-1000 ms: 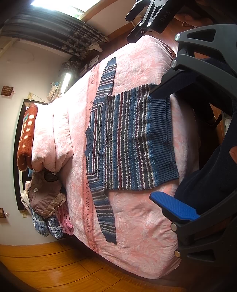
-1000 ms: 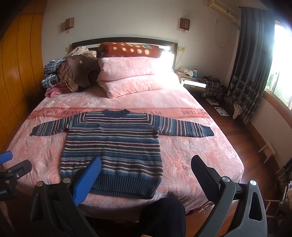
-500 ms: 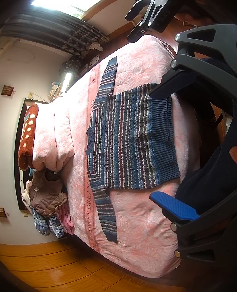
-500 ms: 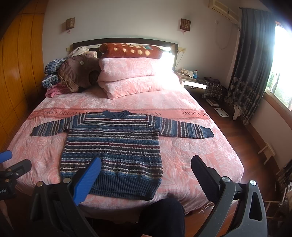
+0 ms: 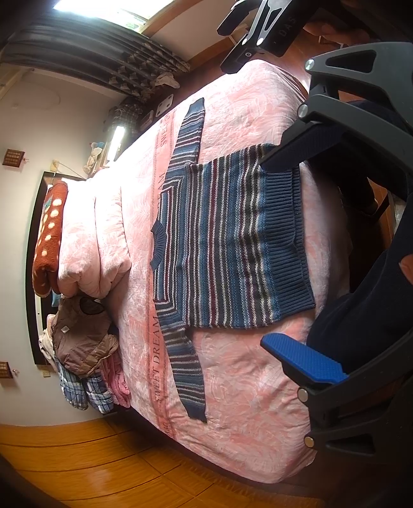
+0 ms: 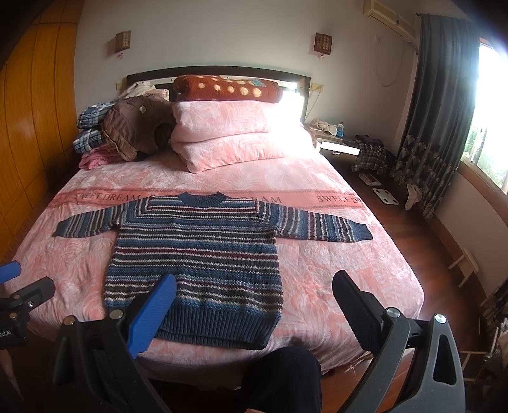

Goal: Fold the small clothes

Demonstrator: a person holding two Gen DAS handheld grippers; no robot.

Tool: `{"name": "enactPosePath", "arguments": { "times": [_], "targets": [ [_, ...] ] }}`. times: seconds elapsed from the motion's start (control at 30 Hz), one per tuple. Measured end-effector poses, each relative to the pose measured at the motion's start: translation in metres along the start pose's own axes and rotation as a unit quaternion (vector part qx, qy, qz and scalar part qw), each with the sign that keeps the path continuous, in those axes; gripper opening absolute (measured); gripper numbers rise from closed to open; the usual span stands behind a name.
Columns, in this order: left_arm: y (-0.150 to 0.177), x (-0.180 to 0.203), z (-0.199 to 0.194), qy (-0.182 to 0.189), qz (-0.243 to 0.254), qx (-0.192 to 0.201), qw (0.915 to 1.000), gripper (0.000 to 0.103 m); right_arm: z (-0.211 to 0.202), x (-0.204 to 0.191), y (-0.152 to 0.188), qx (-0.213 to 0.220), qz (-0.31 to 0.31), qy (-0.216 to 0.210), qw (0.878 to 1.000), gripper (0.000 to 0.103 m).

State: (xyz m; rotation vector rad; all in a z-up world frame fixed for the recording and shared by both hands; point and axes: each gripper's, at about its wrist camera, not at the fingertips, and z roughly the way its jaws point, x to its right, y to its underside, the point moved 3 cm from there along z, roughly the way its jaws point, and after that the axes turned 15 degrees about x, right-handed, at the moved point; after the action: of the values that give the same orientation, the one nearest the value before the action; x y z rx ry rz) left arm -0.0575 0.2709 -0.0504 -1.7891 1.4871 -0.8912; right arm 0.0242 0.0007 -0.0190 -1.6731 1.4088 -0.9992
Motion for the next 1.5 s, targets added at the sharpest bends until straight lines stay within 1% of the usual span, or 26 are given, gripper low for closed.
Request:
{"name": "enactPosePath", "arguments": {
  "times": [0.73,0.93,1.0,1.07,1.1,1.13,1.17,1.2,1.23,1.3,1.33,1.4,1.43,1.47,1.5],
  "targets": [
    [0.010,-0.001,0.007,-0.002,0.000,-0.008,1.0000,0.100,0.002,0.002,0.005,-0.006,0.001,-0.002,1.000,0.099],
    [0.011,-0.003,0.012,0.000,-0.004,-0.009,0.9999,0.100,0.009,0.001,0.005,-0.009,-0.002,-0.001,1.000,0.099],
    [0.011,-0.002,0.017,0.012,-0.006,-0.004,0.9999,0.100,0.015,0.001,0.007,-0.010,-0.009,-0.002,1.000,0.099],
    [0.012,0.000,0.026,0.039,-0.011,0.005,0.9992,0.100,0.026,0.002,0.009,0.001,-0.017,-0.012,1.000,0.099],
    [0.013,0.000,0.031,0.058,-0.012,0.020,0.9980,0.100,0.034,0.004,0.010,0.015,-0.022,-0.025,0.999,0.099],
    [0.013,0.001,0.036,0.079,-0.007,0.036,0.9962,0.101,0.044,0.006,0.015,0.025,-0.026,-0.058,0.998,0.099],
    [0.014,0.003,0.042,0.095,0.005,0.046,0.9944,0.101,0.058,0.010,0.022,0.016,-0.026,-0.083,0.996,0.099],
    [0.015,0.006,0.049,0.100,0.021,0.049,0.9936,0.101,0.079,0.016,0.027,-0.015,-0.026,-0.085,0.996,0.099],
    [0.015,0.009,0.057,0.098,0.034,0.048,0.9934,0.101,0.099,0.026,0.035,-0.043,-0.017,-0.087,0.995,0.099],
    [0.015,0.011,0.069,0.107,0.039,0.057,0.9919,0.101,0.135,0.058,0.049,-0.080,0.022,-0.070,0.994,0.097],
    [0.015,0.012,0.074,0.120,0.033,0.057,0.9906,0.101,0.151,0.077,0.054,-0.085,0.048,-0.067,0.993,0.093],
    [0.017,0.011,0.086,0.138,0.016,0.047,0.9892,0.101,0.181,0.121,0.069,-0.097,0.113,-0.065,0.987,0.092],
    [0.016,0.011,0.092,0.140,0.008,0.041,0.9892,0.101,0.198,0.146,0.078,-0.117,0.156,-0.058,0.979,0.089],
    [0.017,0.013,0.097,0.141,0.007,0.036,0.9893,0.101,0.215,0.170,0.090,-0.137,0.209,-0.061,0.966,0.080],
    [0.019,0.016,0.101,0.145,0.009,0.036,0.9888,0.101,0.232,0.194,0.102,-0.152,0.269,-0.072,0.948,0.072]
  ]
}}
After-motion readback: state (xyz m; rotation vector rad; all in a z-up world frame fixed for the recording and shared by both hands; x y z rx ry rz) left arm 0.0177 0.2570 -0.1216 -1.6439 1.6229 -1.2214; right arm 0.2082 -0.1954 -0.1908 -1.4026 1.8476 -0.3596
